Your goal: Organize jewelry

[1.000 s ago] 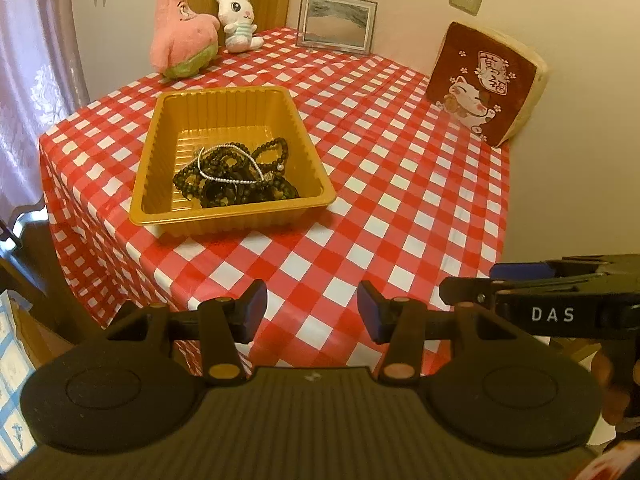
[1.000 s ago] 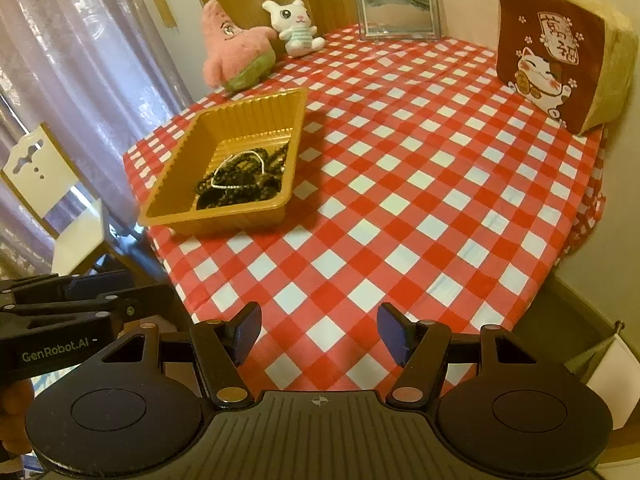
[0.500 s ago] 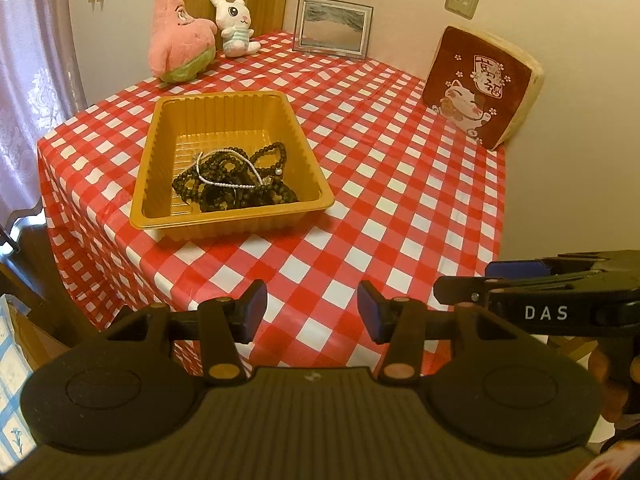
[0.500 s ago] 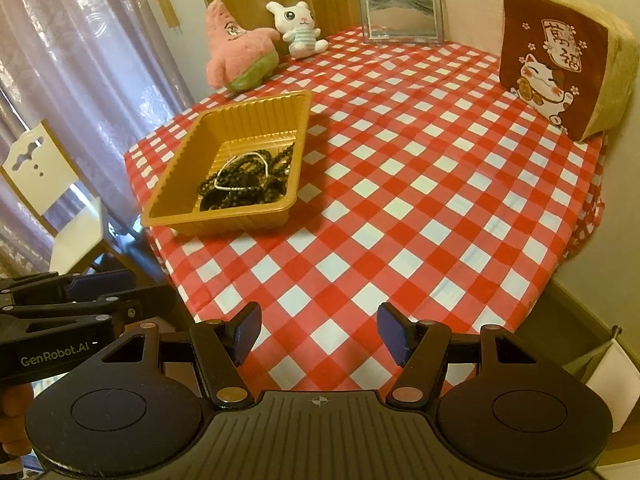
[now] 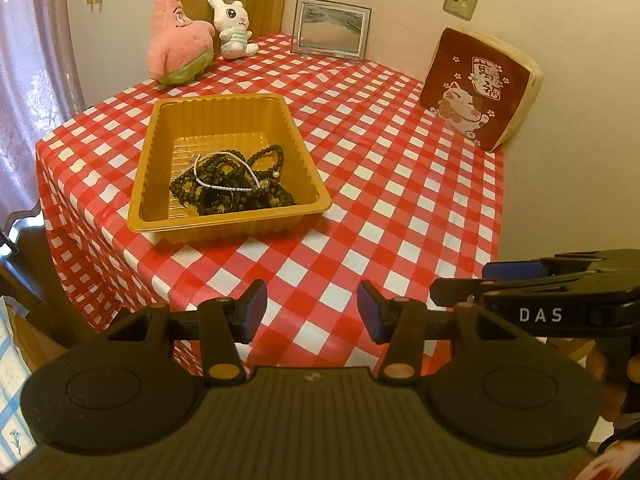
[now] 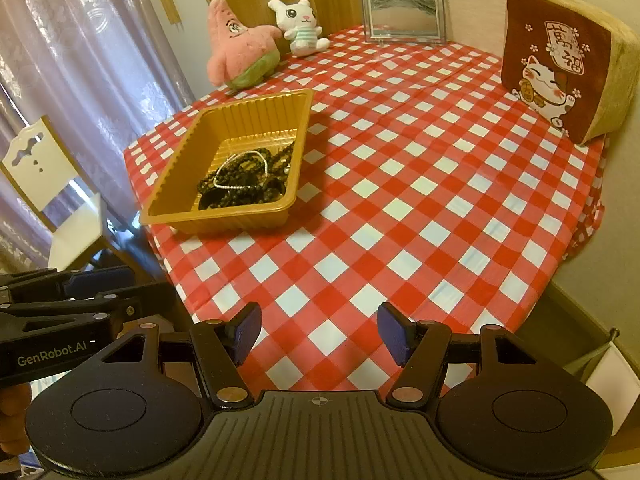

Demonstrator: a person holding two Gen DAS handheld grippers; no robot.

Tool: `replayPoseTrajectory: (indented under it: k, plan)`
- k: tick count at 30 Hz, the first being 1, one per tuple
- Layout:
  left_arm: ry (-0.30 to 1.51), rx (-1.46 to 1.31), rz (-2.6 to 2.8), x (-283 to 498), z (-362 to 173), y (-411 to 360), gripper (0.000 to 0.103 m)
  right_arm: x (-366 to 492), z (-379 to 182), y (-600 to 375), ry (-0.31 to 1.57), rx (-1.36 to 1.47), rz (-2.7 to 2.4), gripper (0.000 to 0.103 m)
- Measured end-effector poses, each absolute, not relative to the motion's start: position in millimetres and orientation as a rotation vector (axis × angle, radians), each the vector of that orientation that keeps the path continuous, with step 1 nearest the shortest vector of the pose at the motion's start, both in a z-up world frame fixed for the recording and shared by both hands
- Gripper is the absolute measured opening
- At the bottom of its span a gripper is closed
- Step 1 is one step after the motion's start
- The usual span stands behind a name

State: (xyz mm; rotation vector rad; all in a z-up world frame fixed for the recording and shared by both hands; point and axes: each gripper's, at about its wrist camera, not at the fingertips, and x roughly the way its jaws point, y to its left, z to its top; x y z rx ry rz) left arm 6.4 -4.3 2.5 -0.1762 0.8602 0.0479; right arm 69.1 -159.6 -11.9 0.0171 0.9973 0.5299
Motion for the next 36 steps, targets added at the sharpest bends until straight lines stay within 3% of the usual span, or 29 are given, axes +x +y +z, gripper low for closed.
replayPoseTrajectory:
  k: [36]
  plan:
    - [0.857,-0.175,0.046,8.1,2.9,-4.5,0.047,72.7,-11.2,-163.3,0.995,0.017,0.530,0.064]
